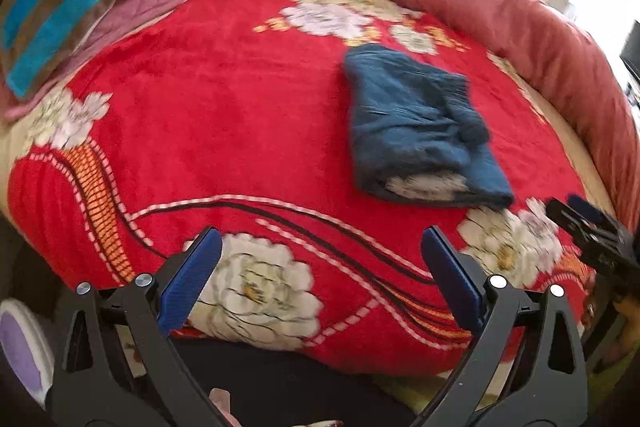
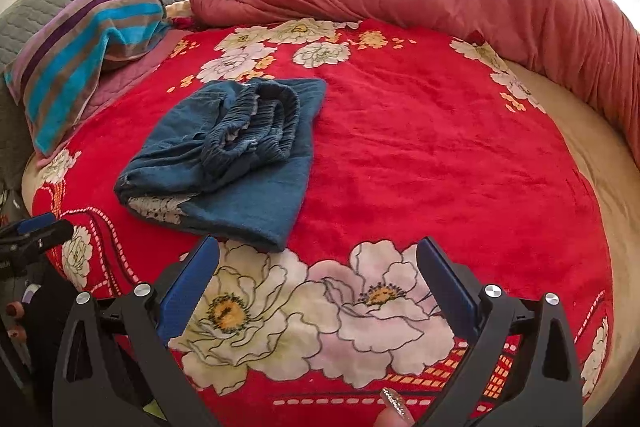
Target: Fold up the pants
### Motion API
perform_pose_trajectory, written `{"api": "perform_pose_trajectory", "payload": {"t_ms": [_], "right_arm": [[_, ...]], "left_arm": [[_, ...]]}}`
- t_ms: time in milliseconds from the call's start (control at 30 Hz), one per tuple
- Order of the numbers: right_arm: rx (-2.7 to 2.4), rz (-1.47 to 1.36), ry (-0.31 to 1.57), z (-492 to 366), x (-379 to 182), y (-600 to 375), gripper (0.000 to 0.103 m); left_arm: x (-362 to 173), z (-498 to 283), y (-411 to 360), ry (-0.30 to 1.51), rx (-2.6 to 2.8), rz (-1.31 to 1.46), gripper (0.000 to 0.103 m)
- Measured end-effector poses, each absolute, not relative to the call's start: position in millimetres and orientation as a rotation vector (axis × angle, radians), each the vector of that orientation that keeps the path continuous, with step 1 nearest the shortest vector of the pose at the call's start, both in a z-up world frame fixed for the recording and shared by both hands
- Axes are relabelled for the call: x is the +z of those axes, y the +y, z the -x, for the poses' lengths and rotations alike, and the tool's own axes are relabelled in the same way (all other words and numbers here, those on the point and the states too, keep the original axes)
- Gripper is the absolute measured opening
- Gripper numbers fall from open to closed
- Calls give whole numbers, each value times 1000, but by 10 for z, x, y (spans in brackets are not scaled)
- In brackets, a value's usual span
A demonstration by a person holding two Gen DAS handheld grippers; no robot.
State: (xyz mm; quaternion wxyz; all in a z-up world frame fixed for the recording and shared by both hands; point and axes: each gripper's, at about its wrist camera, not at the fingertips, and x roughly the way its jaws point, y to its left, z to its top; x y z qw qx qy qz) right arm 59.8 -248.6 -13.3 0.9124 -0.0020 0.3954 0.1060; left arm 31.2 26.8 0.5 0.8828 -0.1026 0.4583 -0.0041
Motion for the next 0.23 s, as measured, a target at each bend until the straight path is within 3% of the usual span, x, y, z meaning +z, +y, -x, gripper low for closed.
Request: {"api": "perform_pose_trajectory", "payload": {"t_ms": [233], "right_arm": [[63,-131,820,-909,-204,-3160,98]], "left_arm": [[-120,-772,1077,996,229,300,93]]}}
